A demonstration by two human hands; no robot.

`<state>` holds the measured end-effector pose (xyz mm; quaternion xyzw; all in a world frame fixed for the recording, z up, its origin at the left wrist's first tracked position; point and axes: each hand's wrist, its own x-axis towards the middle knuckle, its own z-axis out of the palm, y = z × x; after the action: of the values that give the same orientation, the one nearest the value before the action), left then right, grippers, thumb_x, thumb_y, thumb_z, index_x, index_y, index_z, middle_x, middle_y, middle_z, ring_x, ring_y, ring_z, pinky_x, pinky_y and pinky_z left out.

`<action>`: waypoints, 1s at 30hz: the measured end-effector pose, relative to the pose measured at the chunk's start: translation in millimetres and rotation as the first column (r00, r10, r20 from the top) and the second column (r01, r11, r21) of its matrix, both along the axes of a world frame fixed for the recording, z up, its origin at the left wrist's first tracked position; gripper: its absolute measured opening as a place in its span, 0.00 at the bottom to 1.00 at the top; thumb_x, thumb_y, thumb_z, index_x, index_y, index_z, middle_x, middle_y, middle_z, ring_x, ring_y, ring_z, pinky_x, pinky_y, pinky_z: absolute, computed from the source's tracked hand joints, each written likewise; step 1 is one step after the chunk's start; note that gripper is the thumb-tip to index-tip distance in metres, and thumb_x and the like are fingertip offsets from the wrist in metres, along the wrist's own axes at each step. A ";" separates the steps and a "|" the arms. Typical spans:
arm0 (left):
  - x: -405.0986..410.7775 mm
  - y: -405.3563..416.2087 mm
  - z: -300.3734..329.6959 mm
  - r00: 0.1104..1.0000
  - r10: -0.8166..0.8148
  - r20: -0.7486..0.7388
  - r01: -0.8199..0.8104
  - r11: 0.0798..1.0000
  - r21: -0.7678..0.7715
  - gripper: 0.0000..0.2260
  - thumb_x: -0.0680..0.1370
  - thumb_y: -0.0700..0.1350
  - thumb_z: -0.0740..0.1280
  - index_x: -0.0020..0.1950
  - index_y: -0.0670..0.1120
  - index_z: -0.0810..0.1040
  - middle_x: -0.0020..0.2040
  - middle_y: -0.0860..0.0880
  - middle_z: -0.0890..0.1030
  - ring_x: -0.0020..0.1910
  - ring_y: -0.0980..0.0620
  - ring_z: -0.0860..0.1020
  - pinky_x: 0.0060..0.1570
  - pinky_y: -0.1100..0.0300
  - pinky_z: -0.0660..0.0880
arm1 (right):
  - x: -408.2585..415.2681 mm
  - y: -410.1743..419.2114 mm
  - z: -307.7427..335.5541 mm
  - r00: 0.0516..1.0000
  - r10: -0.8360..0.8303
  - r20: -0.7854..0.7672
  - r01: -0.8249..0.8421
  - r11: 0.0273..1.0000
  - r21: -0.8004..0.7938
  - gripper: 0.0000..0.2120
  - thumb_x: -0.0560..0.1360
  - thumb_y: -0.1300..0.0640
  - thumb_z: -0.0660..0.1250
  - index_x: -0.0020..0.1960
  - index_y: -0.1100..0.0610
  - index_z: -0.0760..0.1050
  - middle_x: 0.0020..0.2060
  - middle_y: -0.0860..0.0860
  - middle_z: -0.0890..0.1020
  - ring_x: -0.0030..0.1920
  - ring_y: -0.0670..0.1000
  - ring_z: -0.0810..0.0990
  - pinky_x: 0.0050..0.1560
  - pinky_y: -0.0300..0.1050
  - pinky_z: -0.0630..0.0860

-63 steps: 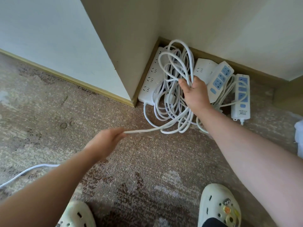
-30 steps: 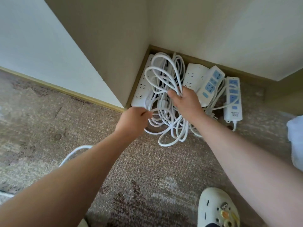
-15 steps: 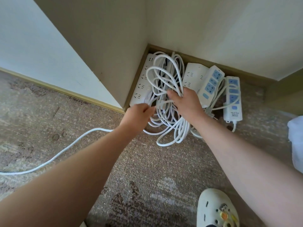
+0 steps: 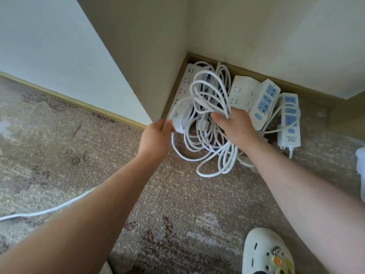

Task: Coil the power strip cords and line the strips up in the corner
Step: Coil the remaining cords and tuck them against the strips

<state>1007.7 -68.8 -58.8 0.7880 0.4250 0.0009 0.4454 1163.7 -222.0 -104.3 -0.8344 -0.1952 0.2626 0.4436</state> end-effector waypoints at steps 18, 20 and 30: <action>-92.5 13.8 -17.5 0.962 -0.198 -0.186 0.188 0.980 -0.071 0.12 0.81 0.50 0.58 0.43 0.51 0.77 0.29 0.52 0.76 0.21 0.59 0.66 0.21 0.63 0.66 | -3.7 0.9 -5.1 0.968 -0.234 0.087 0.233 0.972 0.015 0.21 0.79 0.44 0.65 0.34 0.53 0.63 0.26 0.49 0.67 0.25 0.48 0.65 0.27 0.42 0.63; -36.9 -4.9 -6.2 0.962 -0.256 -0.090 0.255 0.967 -0.025 0.13 0.82 0.50 0.57 0.42 0.51 0.77 0.30 0.52 0.77 0.18 0.61 0.65 0.19 0.65 0.64 | -7.3 3.8 -3.1 0.974 -0.217 0.073 0.213 0.976 0.050 0.22 0.80 0.45 0.64 0.32 0.52 0.62 0.25 0.47 0.65 0.23 0.43 0.62 0.25 0.38 0.62; 33.2 -31.7 -30.1 0.924 -0.283 -0.258 0.253 0.957 -0.144 0.17 0.82 0.47 0.56 0.52 0.38 0.80 0.36 0.49 0.76 0.35 0.51 0.74 0.37 0.60 0.72 | -3.4 -4.2 -8.5 0.979 -0.188 -0.073 0.196 0.972 0.129 0.23 0.79 0.43 0.62 0.38 0.62 0.71 0.28 0.54 0.65 0.27 0.50 0.63 0.25 0.39 0.60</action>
<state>1040.9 -100.6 -88.9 0.8059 0.3702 -0.1928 0.4198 1160.3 -226.2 -112.8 -0.8090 -0.1173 0.2296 0.5282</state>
